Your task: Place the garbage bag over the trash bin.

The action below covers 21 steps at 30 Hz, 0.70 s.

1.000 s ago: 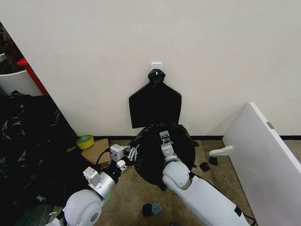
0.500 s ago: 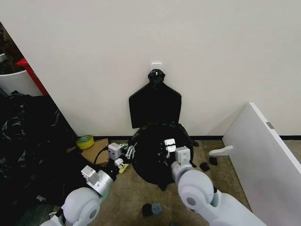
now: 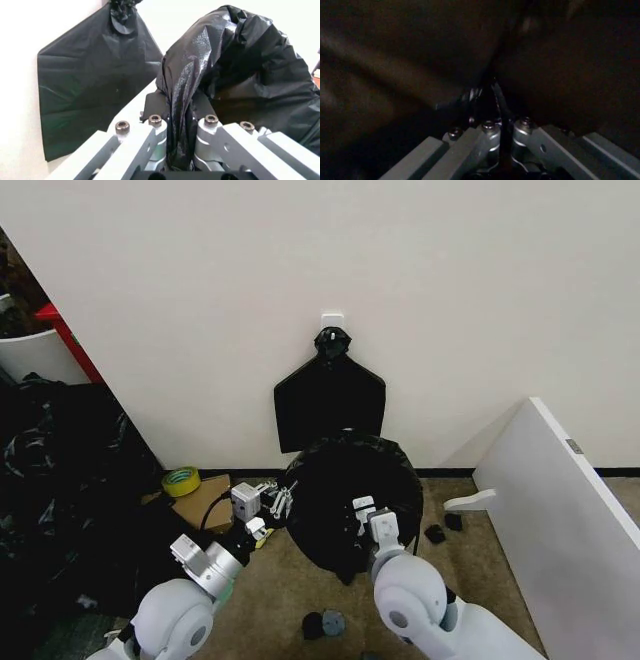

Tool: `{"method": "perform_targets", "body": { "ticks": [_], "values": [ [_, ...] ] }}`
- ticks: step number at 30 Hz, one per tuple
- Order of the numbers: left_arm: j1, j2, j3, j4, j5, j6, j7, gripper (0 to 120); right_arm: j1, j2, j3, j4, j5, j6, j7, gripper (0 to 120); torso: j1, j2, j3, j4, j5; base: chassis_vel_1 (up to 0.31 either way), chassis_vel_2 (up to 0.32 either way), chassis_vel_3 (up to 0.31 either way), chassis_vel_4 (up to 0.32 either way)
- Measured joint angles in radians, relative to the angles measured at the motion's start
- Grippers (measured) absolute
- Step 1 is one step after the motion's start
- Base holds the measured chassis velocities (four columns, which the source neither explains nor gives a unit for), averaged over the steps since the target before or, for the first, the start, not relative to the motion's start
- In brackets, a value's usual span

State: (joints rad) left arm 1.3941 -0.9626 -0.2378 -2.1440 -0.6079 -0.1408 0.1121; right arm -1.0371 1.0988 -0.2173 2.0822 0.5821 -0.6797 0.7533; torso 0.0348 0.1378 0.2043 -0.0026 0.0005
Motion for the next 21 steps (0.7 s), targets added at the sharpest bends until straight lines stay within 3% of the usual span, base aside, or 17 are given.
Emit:
{"method": "perform_targets", "body": {
  "ticks": [5,12,17,21],
  "values": [
    [0.005,0.0,-0.005,-0.006,0.002,0.0,-0.002,5,-0.014,-0.01,0.013,0.015,-0.079,0.047,-0.05,0,0.0,0.0,0.0,-0.0001,0.0,0.0,0.0,0.0,0.0],
    [0.005,0.004,-0.009,-0.01,0.003,0.004,-0.007,5,-0.037,-0.006,0.02,0.093,0.047,0.088,-0.069,0,0.0,0.0,0.0,-0.0002,-0.0001,0.0,0.0,0.0,0.0],
    [0.005,0.004,-0.007,-0.01,0.003,0.005,-0.007,5,-0.03,0.001,0.016,0.084,0.056,0.087,-0.067,0,0.0,0.0,0.0,-0.0003,-0.0002,0.0,0.0,0.0,0.0],
    [0.004,0.0,0.007,-0.009,0.003,0.01,-0.006,5,0.024,0.041,0.002,-0.009,0.045,0.064,-0.046,0,0.0,0.0,0.0,0.0,0.0,0.0,0.0,0.0,0.0]
  ]
}}
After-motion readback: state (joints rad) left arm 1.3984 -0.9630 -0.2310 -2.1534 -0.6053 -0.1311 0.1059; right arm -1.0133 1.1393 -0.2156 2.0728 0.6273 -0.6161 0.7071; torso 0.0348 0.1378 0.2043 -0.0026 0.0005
